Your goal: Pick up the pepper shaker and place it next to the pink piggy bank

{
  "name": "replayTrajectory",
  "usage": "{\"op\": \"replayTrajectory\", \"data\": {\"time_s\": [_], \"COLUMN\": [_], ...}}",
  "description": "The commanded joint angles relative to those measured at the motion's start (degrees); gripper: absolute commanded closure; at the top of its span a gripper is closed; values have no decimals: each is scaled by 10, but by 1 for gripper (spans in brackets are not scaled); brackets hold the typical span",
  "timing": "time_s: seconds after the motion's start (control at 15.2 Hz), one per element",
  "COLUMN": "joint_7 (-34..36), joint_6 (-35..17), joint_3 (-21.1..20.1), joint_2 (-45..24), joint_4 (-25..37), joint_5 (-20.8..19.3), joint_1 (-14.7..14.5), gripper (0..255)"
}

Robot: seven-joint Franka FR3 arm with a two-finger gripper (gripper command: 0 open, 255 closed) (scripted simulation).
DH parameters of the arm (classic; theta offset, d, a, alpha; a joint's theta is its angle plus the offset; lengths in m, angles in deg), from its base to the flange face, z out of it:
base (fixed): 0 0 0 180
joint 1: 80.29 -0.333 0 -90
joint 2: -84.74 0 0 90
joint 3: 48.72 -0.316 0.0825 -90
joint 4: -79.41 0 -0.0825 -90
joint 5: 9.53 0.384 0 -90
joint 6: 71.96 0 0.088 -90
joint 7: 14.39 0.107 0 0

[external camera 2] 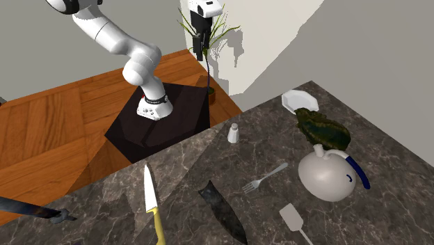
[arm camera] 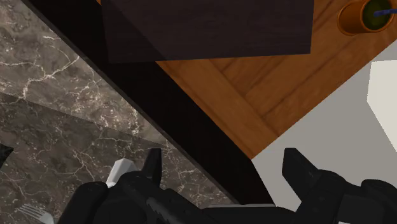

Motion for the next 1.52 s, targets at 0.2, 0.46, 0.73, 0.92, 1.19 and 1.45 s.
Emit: {"op": "replayTrajectory", "data": {"time_s": [0.2, 0.46, 0.73, 0.92, 1.19, 1.45], "joint_7": [-4, -8, -10, -12, -16, -21], "joint_6": [-54, -126, -195, -244, -303, -356], "joint_3": [12, 29, 46, 59, 76, 93], "joint_2": [-35, -91, -156, -209, -285, -364], "joint_4": [-17, -29, -30, -22, -1, 30], "joint_5": [-14, -31, -45, -54, -61, -62], "joint_1": [10, 24, 36, 46, 57, 68], "gripper": [0, 0, 0, 0, 0, 0]}}
